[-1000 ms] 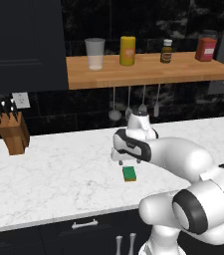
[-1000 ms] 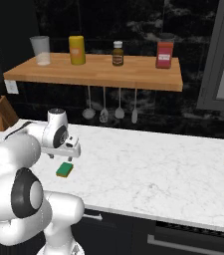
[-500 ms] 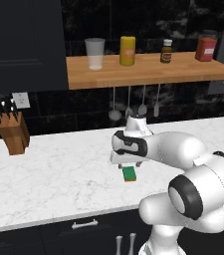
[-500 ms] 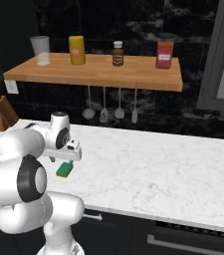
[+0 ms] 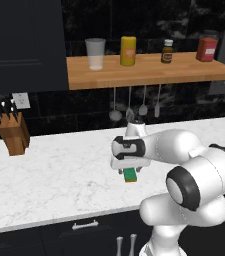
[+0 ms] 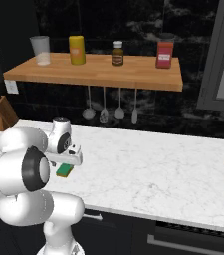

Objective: Pick up the sponge from the counter and clean the cutting board by briefly scrubbing or pressing down on the cutting board. Once finished, release the sponge.

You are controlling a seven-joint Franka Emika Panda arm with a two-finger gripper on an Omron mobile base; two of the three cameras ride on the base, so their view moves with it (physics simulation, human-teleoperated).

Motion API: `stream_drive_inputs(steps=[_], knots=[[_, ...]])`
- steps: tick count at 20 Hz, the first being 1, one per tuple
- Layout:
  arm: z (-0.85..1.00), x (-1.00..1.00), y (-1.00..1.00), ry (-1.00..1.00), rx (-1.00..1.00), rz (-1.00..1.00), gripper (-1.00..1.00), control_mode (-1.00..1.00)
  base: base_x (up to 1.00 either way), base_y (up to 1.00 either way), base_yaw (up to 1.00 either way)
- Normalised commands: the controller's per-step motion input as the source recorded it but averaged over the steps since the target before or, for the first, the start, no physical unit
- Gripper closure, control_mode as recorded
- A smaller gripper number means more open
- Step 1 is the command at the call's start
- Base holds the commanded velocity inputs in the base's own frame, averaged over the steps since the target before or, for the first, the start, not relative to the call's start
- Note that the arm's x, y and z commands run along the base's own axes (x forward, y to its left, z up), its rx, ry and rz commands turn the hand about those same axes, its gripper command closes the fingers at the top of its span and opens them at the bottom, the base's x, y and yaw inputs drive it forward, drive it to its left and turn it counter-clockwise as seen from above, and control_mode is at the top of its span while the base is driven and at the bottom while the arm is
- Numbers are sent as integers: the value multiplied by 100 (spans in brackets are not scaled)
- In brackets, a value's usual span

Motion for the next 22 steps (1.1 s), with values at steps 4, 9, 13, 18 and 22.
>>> stream_drive_inputs(steps=[4, 9, 13, 18, 22], knots=[[-19, 0, 0, 0, 0, 0, -100, -100, 0, 0, 0], [-17, 0, 0, 0, 0, 0, -100, -100, 0, 0, 0], [-16, 0, 0, 0, 0, 0, -100, -100, 0, 0, 0], [-6, 0, 0, 0, 0, 0, 100, -100, 0, 0, 0], [0, -8, 0, 0, 0, 0, 100, -100, 0, 0, 0]])
